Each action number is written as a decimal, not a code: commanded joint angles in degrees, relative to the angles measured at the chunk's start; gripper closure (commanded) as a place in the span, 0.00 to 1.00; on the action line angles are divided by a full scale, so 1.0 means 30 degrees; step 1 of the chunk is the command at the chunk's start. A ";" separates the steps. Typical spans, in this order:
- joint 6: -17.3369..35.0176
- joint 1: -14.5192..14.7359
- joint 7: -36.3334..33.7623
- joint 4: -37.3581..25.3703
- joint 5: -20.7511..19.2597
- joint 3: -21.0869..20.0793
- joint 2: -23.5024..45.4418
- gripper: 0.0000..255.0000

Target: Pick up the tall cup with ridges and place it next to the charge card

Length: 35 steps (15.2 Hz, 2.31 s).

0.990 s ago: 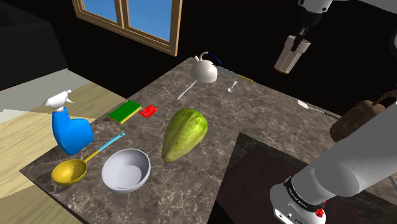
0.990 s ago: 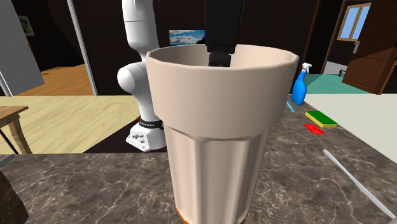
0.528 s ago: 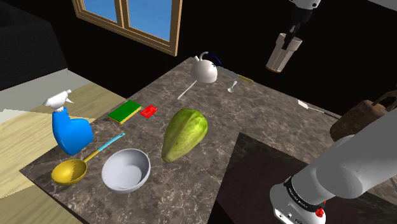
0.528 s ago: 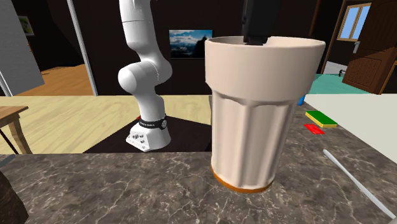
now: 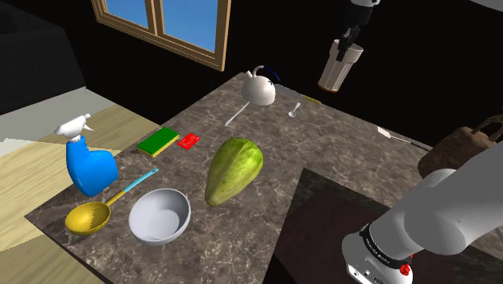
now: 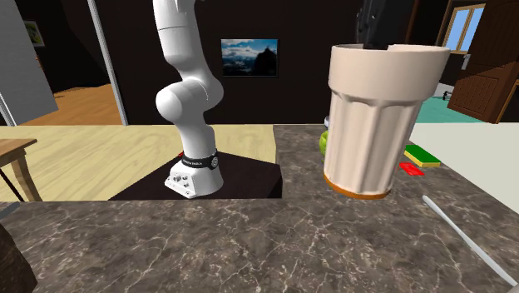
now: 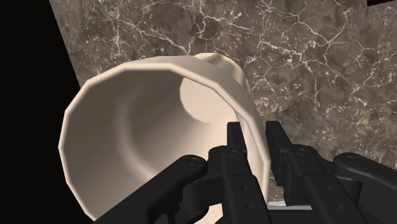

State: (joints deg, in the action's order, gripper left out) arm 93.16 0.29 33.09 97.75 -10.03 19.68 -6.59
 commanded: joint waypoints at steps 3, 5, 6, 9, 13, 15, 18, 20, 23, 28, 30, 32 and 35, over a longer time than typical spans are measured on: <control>-0.0367 0.0802 -0.1836 -0.0121 0.0079 -0.1054 0.0039 1.00; -0.0540 0.1202 -0.2697 -0.0360 0.0175 -0.1542 0.0247 1.00; -0.0631 0.1401 -0.3120 -0.0515 0.0229 -0.1780 0.0381 1.00; -0.0922 0.1987 -0.4359 -0.1121 0.0401 -0.2478 0.0899 1.00; -0.1373 0.2768 -0.5946 -0.2282 0.0635 -0.3343 0.1858 1.00; -0.1635 0.3160 -0.6710 -0.3025 0.0743 -0.3744 0.2454 1.00; -0.2093 0.3751 -0.7820 -0.4366 0.0885 -0.4306 0.3500 1.00; -0.2453 0.4150 -0.8534 -0.5431 0.0963 -0.4651 0.4306 1.00; -0.3106 0.4759 -0.9559 -0.7337 0.1050 -0.5122 0.5702 1.00; -0.4691 0.5823 -1.1114 -1.1732 0.1113 -0.5757 0.8724 1.00; -0.5047 0.6187 -1.1595 -1.3077 0.1117 -0.5908 0.9777 1.00; -0.4309 0.6186 -1.1683 -1.1956 0.1118 -0.5916 0.9399 1.00; -0.3286 0.6180 -1.1802 -1.0479 0.1117 -0.5927 0.8951 1.00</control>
State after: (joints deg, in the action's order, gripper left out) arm 82.09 18.85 -2.20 64.54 -6.67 1.90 20.90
